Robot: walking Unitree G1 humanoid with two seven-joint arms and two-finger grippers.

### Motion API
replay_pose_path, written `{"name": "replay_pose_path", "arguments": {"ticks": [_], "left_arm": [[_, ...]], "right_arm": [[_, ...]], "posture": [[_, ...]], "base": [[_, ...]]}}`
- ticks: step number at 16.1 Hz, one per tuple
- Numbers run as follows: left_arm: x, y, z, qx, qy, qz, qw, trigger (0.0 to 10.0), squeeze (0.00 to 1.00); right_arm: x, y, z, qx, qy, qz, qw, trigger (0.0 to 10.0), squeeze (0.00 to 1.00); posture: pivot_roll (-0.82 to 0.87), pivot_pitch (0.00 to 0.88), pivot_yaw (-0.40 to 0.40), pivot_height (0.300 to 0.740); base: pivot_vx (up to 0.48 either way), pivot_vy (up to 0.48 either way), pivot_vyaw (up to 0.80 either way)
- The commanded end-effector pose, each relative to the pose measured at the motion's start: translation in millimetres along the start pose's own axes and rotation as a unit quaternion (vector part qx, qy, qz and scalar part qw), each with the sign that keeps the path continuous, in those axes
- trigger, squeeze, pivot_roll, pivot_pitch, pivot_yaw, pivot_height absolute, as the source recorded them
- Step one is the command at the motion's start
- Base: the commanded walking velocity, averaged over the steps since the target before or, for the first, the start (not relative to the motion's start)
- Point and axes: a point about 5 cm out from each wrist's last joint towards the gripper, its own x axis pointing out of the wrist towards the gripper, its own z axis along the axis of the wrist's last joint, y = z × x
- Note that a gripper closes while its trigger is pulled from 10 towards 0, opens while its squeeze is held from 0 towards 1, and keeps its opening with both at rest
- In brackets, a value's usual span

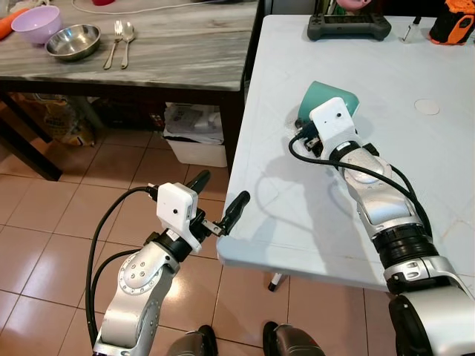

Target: Setting the table

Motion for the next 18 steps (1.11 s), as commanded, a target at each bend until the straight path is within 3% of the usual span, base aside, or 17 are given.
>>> {"name": "replay_pose_path", "arguments": {"ticks": [1, 6, 10, 11, 16, 18], "left_arm": [[-4.2, 1.2, -3, 0.004, 0.008, 0.004, 1.000, 10.0, 0.00], [-3.7, 2.8, -3, 0.006, 0.009, 0.004, 1.000, 10.0, 0.00], [-1.8, 4.2, -1, 0.008, 0.007, 0.002, 1.000, 10.0, 0.00], [-1.6, 4.8, -1, 0.009, 0.008, 0.000, 1.000, 10.0, 0.00], [0.1, 5.9, -1, 0.010, 0.008, -0.004, 1.000, 10.0, 0.00], [0.9, 6.8, -1, 0.011, 0.007, -0.004, 1.000, 10.0, 0.00]], "right_arm": [[-1.2, 3.8, -12, -0.003, 0.025, 0.005, 1.000, 10.0, 1.00], [-16.9, 2.0, -34, 0.011, 0.050, -0.007, 0.999, 10.0, 1.00], [-39.5, -7.4, -53, 0.020, 0.074, -0.034, 0.996, 10.0, 1.00], [-53.4, -17.4, -61, 0.014, 0.090, -0.052, 0.994, 10.0, 1.00], [-76.0, -39.0, -73, 0.010, 0.116, -0.089, 0.989, 10.0, 1.00], [-74.4, -29.6, -62, 0.031, 0.080, -0.067, 0.994, 10.0, 1.00]], "posture": [[-0.13, 0.198, 0.037, 0.740], [-0.14, 0.199, 0.047, 0.740], [-0.14, 0.200, 0.056, 0.740], [-0.15, 0.201, 0.062, 0.740], [-0.15, 0.197, 0.070, 0.740], [-0.15, 0.196, 0.073, 0.740]], "base": [[0.000, 0.000, 0.00], [0.000, 0.000, 0.00], [0.000, 0.000, 0.00], [0.000, 0.000, 0.00], [0.000, 0.000, 0.00], [0.000, 0.000, 0.00]]}}
